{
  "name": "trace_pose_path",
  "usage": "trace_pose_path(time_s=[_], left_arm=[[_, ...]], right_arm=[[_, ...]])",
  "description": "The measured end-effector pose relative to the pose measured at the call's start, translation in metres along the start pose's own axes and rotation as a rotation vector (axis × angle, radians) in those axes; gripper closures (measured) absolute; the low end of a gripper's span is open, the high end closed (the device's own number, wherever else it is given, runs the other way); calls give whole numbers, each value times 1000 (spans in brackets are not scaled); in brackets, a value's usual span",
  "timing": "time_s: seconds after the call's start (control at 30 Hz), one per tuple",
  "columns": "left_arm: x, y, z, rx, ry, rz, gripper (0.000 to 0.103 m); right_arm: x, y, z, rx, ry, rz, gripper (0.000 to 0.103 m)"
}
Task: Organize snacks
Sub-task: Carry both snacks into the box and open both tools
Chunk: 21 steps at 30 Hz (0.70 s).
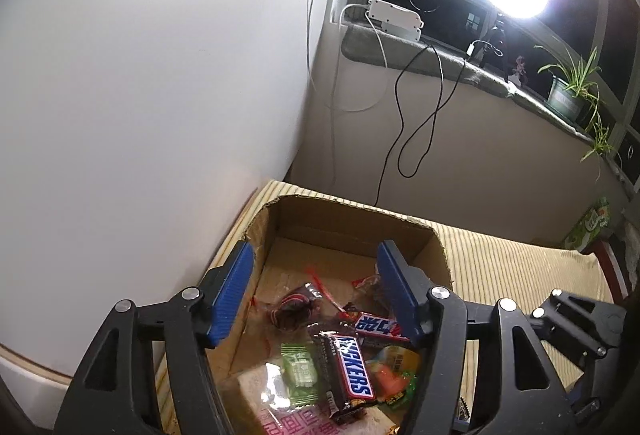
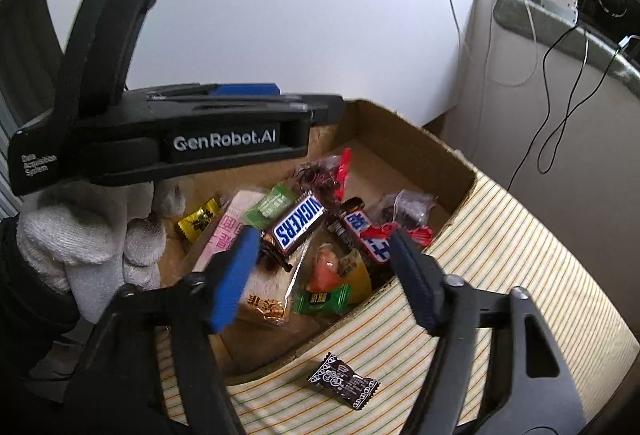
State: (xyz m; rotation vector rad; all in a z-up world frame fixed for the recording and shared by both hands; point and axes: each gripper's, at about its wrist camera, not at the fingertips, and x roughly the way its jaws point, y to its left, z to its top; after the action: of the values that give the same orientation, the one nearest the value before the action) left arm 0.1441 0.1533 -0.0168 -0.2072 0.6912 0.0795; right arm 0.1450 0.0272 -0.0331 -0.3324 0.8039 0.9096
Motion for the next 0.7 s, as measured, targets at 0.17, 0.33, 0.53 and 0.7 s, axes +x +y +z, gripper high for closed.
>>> trace_pose_path(time_s=[0.17, 0.33, 0.53, 0.7], left_arm=[[-3, -2, 2, 3, -9, 3, 35], [-9, -6, 1, 13, -20, 2, 35], [-22, -13, -1, 30, -43, 3, 35], [-38, -25, -4, 58, -67, 4, 35]], right_arm=[[-7, 0, -1, -1, -8, -1, 23], [-13, -1, -4, 0, -8, -17, 23], [-25, -1, -8, 2, -20, -28, 23], [-38, -2, -12, 2, -32, -39, 23]])
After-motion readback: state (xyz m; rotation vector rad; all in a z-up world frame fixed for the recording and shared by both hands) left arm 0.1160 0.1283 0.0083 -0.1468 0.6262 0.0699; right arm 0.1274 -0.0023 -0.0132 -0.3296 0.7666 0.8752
